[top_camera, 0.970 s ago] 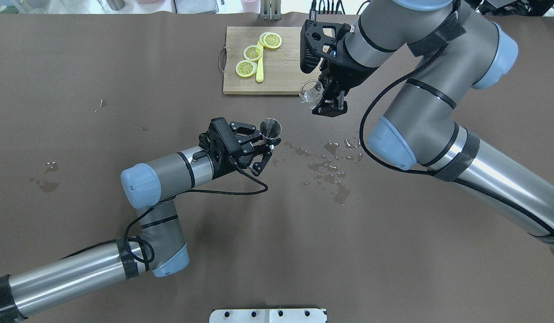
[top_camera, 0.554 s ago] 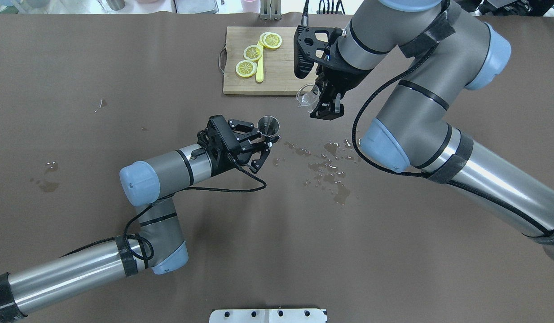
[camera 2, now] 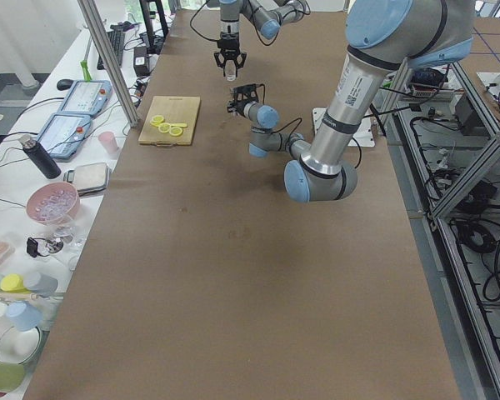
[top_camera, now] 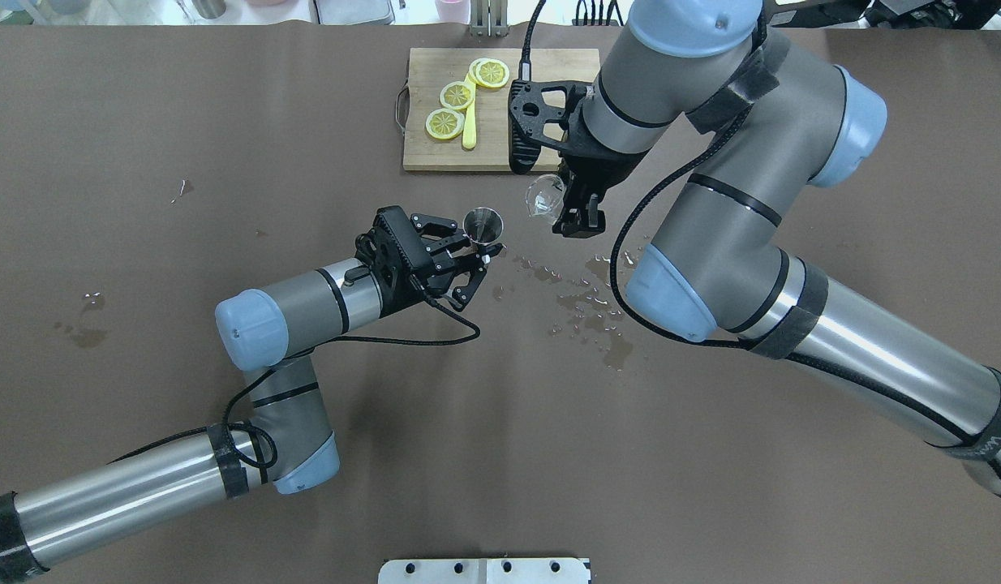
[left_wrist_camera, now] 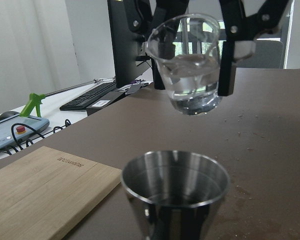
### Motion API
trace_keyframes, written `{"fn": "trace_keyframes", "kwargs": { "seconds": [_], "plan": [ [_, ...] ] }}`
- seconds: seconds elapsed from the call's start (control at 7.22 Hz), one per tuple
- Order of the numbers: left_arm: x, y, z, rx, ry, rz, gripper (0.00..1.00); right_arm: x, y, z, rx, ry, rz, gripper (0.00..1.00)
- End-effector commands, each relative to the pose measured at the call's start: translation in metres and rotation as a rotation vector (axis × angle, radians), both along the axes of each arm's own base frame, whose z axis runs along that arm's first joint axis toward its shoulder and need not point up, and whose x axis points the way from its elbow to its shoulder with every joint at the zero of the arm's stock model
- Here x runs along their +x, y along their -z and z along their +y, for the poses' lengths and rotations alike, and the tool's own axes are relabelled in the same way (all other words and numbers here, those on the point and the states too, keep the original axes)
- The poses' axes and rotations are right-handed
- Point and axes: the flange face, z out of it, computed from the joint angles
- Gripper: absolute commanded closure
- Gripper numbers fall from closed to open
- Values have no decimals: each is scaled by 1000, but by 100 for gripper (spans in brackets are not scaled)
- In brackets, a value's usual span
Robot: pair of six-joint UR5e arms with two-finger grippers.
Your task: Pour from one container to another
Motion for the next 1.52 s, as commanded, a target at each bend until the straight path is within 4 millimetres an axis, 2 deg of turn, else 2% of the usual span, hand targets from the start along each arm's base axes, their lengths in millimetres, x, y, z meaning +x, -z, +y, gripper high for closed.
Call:
{"fn": "trace_keyframes", "kwargs": {
  "seconds": [0.0, 1.39],
  "plan": [
    [2, -1, -1, -8, 0, -17, 100, -10, 0, 6, 16, 1, 27, 100],
    [2, 1, -1, -7, -1, -15, 100, -11, 29, 2, -11, -12, 77, 100]
  ]
}}
